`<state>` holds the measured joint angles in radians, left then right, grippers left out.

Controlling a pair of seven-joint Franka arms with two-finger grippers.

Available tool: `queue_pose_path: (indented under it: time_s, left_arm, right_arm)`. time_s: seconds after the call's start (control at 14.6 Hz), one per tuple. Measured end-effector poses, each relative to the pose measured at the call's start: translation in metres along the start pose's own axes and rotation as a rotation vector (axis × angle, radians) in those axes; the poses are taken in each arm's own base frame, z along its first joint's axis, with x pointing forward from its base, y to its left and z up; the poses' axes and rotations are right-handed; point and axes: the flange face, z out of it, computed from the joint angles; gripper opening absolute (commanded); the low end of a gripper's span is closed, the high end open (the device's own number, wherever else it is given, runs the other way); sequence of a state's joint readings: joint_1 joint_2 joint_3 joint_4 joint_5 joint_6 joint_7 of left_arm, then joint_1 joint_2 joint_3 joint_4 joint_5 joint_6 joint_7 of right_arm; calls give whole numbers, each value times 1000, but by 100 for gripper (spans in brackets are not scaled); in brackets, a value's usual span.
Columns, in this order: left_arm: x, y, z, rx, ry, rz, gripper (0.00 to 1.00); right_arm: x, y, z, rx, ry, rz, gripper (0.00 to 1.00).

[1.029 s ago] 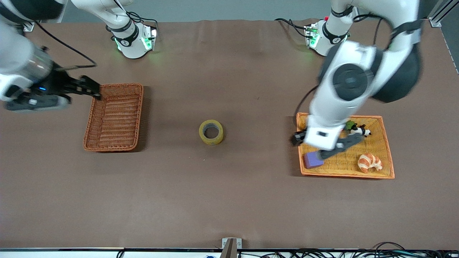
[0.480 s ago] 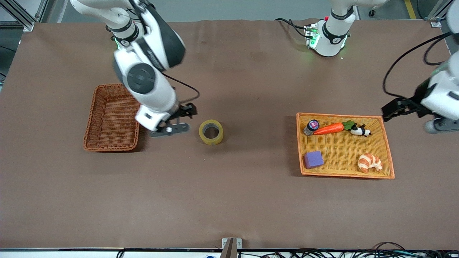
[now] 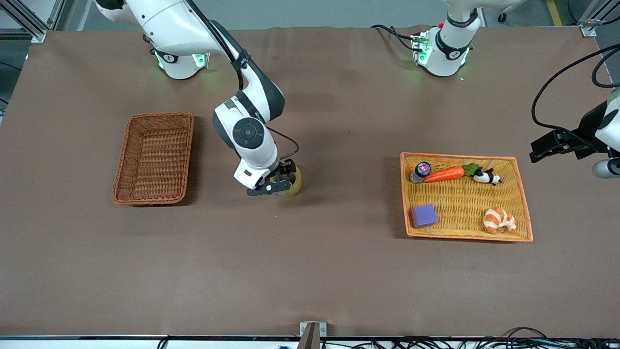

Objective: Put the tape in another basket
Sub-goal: 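Grasp the tape with the right gripper while the left gripper withdraws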

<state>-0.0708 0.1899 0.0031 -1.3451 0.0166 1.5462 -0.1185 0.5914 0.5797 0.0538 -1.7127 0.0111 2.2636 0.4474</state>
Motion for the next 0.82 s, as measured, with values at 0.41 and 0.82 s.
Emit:
queue_pose_path:
  time_s: [0.41,0.82]
  left_arm:
    - [3,1,6,0,-2,0,100]
    - [4,1,5,-1,8,1,100]
  right_arm:
    - [-7,2,39,-36,17,-42,100]
    - [-17,1,61,-39,20,-55,53]
